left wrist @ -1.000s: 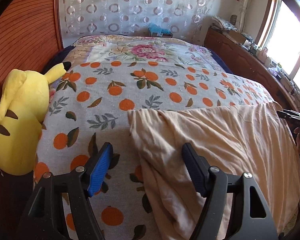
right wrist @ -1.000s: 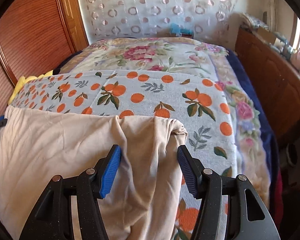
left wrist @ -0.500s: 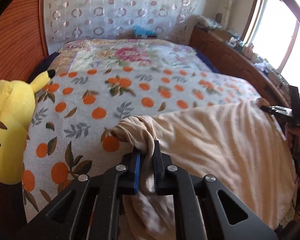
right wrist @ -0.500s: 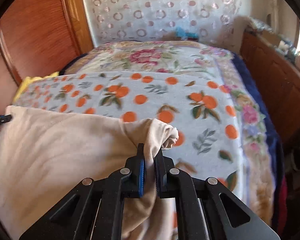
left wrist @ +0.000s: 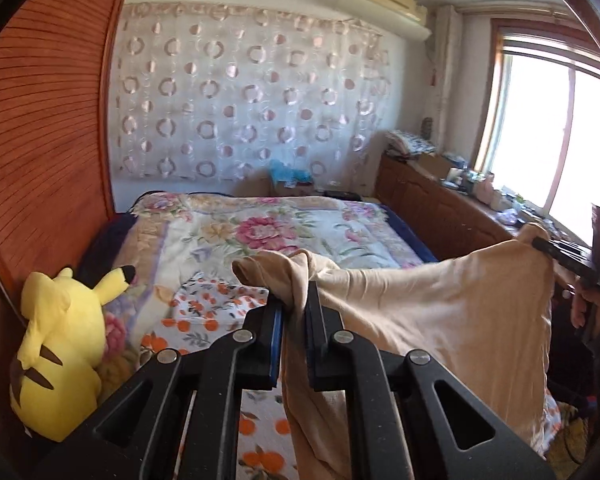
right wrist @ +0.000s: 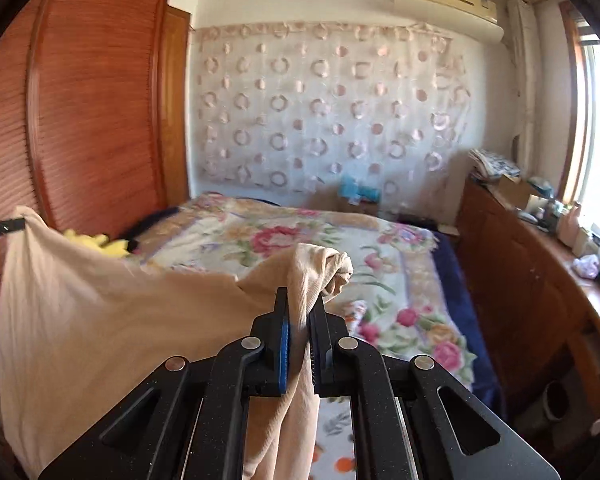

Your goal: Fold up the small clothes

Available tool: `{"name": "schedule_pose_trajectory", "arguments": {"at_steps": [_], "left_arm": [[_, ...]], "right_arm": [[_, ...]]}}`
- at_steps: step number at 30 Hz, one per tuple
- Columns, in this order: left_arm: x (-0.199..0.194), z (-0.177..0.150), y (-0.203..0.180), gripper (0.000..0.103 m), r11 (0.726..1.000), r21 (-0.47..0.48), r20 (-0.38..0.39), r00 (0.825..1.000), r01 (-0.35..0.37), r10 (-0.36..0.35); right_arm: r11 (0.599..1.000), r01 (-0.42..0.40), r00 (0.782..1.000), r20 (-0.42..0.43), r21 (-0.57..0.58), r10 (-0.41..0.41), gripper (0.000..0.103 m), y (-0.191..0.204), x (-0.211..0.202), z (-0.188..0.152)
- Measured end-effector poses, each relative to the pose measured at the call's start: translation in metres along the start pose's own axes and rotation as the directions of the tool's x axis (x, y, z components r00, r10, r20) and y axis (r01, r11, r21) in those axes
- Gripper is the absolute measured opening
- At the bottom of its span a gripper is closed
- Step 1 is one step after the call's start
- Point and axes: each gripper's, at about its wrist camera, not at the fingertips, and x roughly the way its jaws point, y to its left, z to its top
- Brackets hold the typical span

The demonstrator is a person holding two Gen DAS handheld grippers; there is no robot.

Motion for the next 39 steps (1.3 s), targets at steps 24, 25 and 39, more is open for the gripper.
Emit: {"name": "schedule_pose_trajectory", "arguments": {"at_steps": [24,25,39], "left_arm": [[0.1,-0.078,0.051,0.063,0.996,0.086,-0.282,0.958,-0.031,0.054],[0.096,-0.077,0.054,0.076,0.996,0.081,-0.274,0.96,-0.033,0.054],[0.055,-0.075,0.09,0.077,0.997,0.068,-0.258,0.964,-0.042,0.058]], "right_arm": [[0.94,-0.339,0.912,-0.236,0.028,0.336,0.061,0.226,0.037,-0.097],[0.923,-0.385,0.893,-0.243,0.026,0.38,0.061,0.249,0.03,-0.103],[0.773,-0.629,0.741,-0.37,-0.089,0.56,0.061,0.416,0.03,-0.154]]}}
